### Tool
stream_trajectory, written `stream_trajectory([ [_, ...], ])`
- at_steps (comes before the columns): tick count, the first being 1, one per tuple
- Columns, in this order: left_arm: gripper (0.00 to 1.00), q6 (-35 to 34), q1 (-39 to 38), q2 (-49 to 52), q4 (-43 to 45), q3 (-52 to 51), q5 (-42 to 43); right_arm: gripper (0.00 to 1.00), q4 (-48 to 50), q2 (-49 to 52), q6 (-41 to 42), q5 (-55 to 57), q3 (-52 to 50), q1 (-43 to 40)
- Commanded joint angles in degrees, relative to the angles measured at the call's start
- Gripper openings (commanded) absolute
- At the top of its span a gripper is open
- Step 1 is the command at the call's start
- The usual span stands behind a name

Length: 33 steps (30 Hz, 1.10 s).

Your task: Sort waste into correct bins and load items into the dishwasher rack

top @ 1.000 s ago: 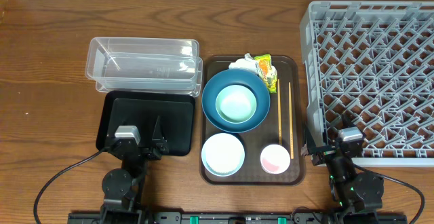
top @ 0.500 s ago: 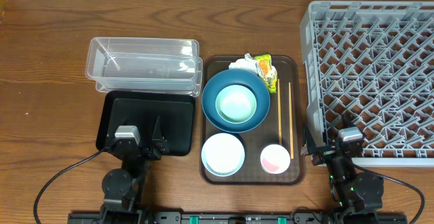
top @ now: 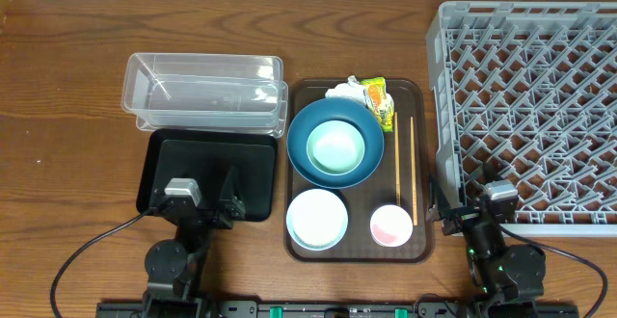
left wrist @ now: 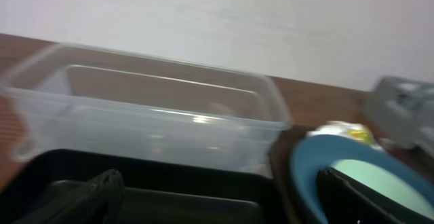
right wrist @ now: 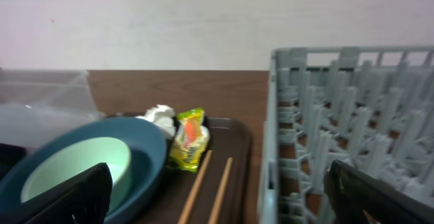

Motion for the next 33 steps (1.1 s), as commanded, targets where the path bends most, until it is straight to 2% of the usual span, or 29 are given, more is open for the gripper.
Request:
stream_trajectory([
  [1,0.93,-5.57,0.28,0.07,0.37,-0.39,11.32,0.99,1.09,-0.26,7.78,-5.92,-0.2,-0.15],
  [6,0.93,-5.66,0.28,0.09,1.73,4.52,15.37,0.99,2.21,-0.26,7.72,-15.02,2.97,-0.15],
  [10,0.93,-5.64,0.28,2.8,1.14,12.02,15.37,0.99,-2.38,1.27,7.15,-13.77,10.69,-0.15],
  [13,0.93,-5.53,0.28,8.81,-3.67,19.65,15.34,0.99,-7.67,5.88,6.73,-12.57,18.29,-0.15],
  [16,0.93,-4.17,0.28,19.23,-12.48,29.51,15.39,0.99,-16.24,15.23,6.21,-12.81,28.33,-0.15],
  [19,0.93,-3.5,0.26,30.8,-21.35,39.95,17.07,0.99,-26.64,26.62,2.21,-12.81,39.26,-0.15],
  [24,0.93,-2.45,0.13,47.47,-34.73,57.22,28.81,0.99,-43.65,46.01,-4.2,-12.98,58.86,-0.15],
  [29,0.93,-5.86,-0.39,55.95,-34.75,61.75,47.3,0.99,-49.62,57.27,-3.52,-14.82,68.3,-0.15],
  [31,0.93,-5.27,-2.58,58.18,-36.28,61.75,47.56,0.99,-49.44,59.58,-1.97,-13.92,69.35,-0.39],
  [33,0.92,-3.32,-6.51,59.95,-38.99,61.75,44.17,0.99,-48.7,61.02,0.94,-12.26,69.57,-1.11],
])
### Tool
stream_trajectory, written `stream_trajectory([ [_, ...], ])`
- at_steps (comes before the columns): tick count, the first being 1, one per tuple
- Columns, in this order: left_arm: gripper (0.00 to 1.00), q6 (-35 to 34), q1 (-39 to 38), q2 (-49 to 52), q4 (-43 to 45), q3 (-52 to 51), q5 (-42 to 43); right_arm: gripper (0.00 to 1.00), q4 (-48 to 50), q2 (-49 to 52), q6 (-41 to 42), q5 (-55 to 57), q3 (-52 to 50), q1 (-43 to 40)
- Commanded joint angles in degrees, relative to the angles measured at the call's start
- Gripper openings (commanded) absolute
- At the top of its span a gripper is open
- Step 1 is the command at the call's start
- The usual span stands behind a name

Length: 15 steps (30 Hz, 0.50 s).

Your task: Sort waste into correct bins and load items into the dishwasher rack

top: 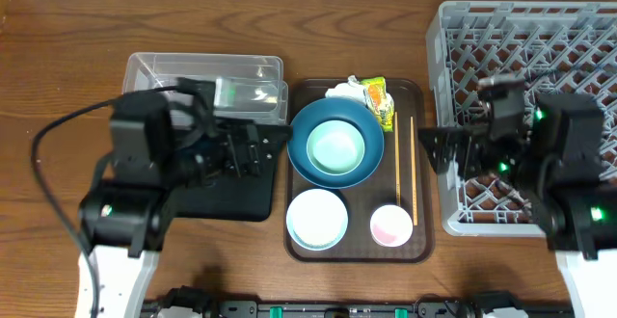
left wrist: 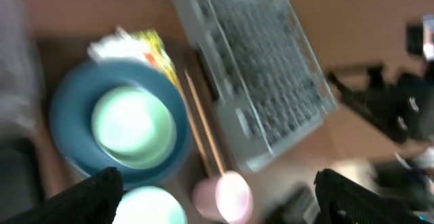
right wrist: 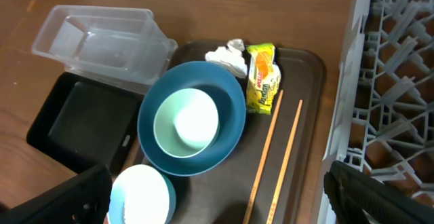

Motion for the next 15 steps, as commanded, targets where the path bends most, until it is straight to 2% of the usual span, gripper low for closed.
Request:
stream_trajectory([
  [1,0.91,2.08,-6.45,2.69,-3.28,0.61,1.05,0.99,0.55,1.86,4.33,2.25,1.55,-1.62],
  [7,0.76,1.97,-29.14,7.45,-6.51,0.61,-24.39,0.99,0.76,2.82,9.86,3.78,1.53,-4.9],
  [9,0.75,1.92,-37.68,10.75,-5.53,0.61,-33.51,0.99,0.61,2.82,10.08,3.76,1.53,-5.33],
  [12,0.75,0.22,-45.18,15.89,-3.17,0.61,-40.41,0.99,0.0,2.82,10.08,3.76,1.53,-5.33],
  [15,0.73,-0.07,-49.62,22.25,0.22,0.61,-40.92,0.99,-1.07,2.82,10.05,3.74,1.53,-5.33],
])
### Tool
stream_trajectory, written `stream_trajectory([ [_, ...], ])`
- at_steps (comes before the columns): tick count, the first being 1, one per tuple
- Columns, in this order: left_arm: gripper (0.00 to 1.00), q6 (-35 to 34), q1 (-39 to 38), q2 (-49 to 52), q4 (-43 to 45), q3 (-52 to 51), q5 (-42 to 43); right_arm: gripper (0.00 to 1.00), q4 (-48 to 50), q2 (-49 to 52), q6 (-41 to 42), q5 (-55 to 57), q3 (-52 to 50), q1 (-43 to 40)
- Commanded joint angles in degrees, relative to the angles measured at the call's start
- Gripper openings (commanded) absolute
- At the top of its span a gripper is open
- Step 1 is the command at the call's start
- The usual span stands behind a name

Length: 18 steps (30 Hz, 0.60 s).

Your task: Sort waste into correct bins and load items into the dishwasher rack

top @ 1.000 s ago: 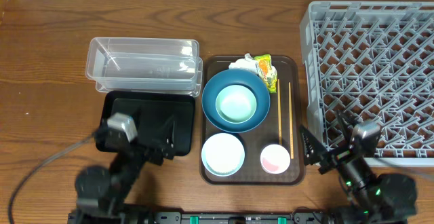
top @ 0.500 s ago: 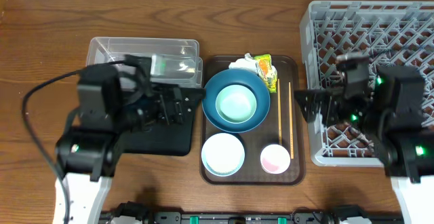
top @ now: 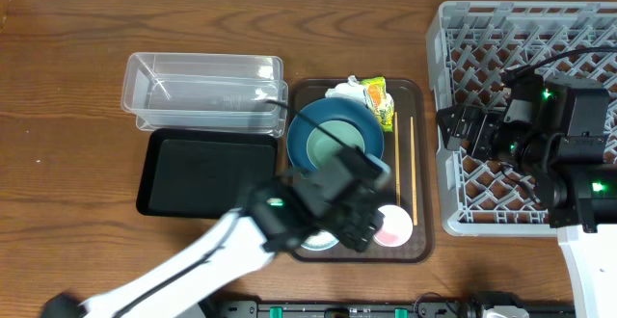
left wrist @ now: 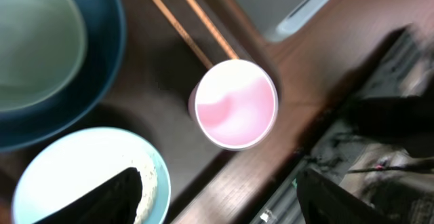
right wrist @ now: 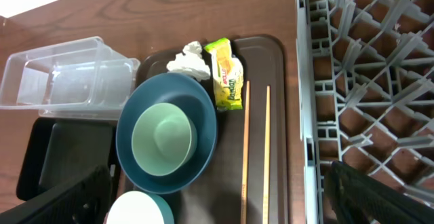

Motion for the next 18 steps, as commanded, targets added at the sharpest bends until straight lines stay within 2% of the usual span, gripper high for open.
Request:
stream_trajectory([
  [1,0.72,-0.98,-4.0,6.75,2.45,0.59,-8.33,0.99,-1.01,-0.13,1.27,0.33,1.2,-0.31],
  [4,0.68,-2.73,-5.4,12.07,5.01,0.59,-8.22,0.99,-1.97,-0.13,1.25,0.33,1.2,-0.31],
  [7,0.57,-3.28,-5.7,15.21,6.91,0.59,-7.91,0.99,-2.67,-0.13,1.25,0.33,1.2,-0.31],
  [11,0.36,-3.26,-5.68,17.22,8.7,0.59,-8.0,0.99,-2.82,-0.13,1.25,0.33,1.2,-0.31],
  [15,0.08,-3.26,-5.53,16.55,9.29,0.61,-8.0,0.99,-2.84,-0.13,1.25,0.33,1.2,-0.33],
  [18,0.06,-3.26,-4.85,14.69,8.98,0.63,-6.82,0.99,-2.84,-0.13,1.25,0.33,1.2,-0.31],
])
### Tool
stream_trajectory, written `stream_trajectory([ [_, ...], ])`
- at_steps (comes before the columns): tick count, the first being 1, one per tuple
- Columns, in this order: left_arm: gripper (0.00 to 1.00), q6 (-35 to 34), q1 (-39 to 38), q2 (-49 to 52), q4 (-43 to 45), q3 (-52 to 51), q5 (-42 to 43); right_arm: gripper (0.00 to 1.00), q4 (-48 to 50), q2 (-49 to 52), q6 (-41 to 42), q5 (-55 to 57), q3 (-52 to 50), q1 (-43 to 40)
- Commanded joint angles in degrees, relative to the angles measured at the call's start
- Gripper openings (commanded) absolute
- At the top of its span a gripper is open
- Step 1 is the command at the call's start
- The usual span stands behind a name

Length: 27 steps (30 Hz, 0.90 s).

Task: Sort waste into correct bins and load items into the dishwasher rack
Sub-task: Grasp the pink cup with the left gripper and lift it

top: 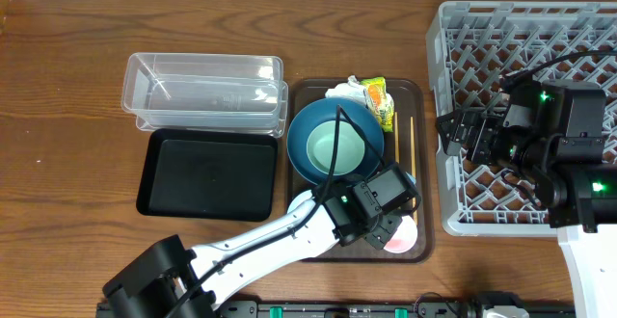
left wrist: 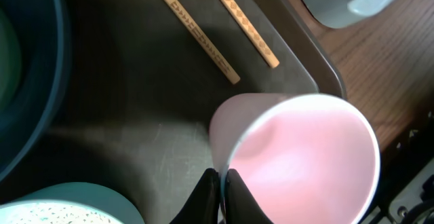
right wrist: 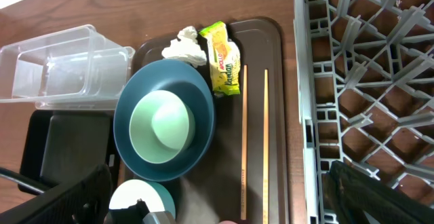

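Note:
A pink cup (left wrist: 298, 156) sits tilted at the front right corner of the brown tray (top: 307, 91). My left gripper (left wrist: 219, 191) is shut on its rim, one finger inside and one outside; from overhead the left gripper (top: 388, 225) covers most of the cup (top: 403, 239). Two chopsticks (top: 413, 159) lie along the tray's right side. A blue bowl (top: 307, 130) holds a green bowl (top: 334, 147). A yellow wrapper (right wrist: 225, 66) and crumpled tissue (right wrist: 186, 47) lie at the tray's back. My right gripper (top: 461, 133) hangs open over the left edge of the grey rack (top: 578, 48).
A clear plastic bin (top: 202, 92) stands left of the tray, with a black bin (top: 207, 173) in front of it. A pale blue small bowl (left wrist: 61, 207) at the tray's front is mostly covered by my left arm in the overhead view.
My left gripper was open above the pink cup. Now it is lower and shut on the cup's rim, and the cup is tilted. My right gripper has hardly moved.
Both arms were folded at the table's front edge. Then they stood raised, the left over the bins and the right over the rack. Then my left gripper hung open over the pink cup, and now it grips the rim.

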Motion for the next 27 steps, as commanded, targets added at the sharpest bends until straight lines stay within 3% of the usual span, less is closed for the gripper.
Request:
stream_trajectory([
  [1,0.06,-0.13,1.07,-3.13,-0.31,0.63,1.14,0.99,-0.07,-0.13,0.79,0.22,1.14,-0.31],
  [9,0.06,-0.17,5.84,-12.83,-2.56,0.66,6.95,0.99,-0.04,-0.13,0.79,0.22,1.14,-0.33],
  [12,0.06,-1.4,8.94,-17.35,-2.69,0.66,13.09,0.99,-0.09,-0.13,0.72,0.22,1.14,-0.33],
  [16,0.06,-2.54,18.71,-24.59,-2.71,0.66,23.74,0.99,-0.31,-0.13,-1.68,-1.33,1.14,-0.31],
  [18,0.06,-2.78,25.86,-27.3,-2.69,0.66,32.09,0.97,-0.09,-0.13,-6.69,-7.48,1.14,-0.31],
  [23,0.06,-3.56,43.82,-29.05,-1.55,0.66,57.66,0.91,-0.74,-0.13,-29.83,-37.05,1.11,-0.26],
  [27,0.06,-3.56,54.07,-28.15,-1.57,0.66,72.76,0.9,0.07,-0.13,-36.04,-49.13,1.11,-0.24],
])
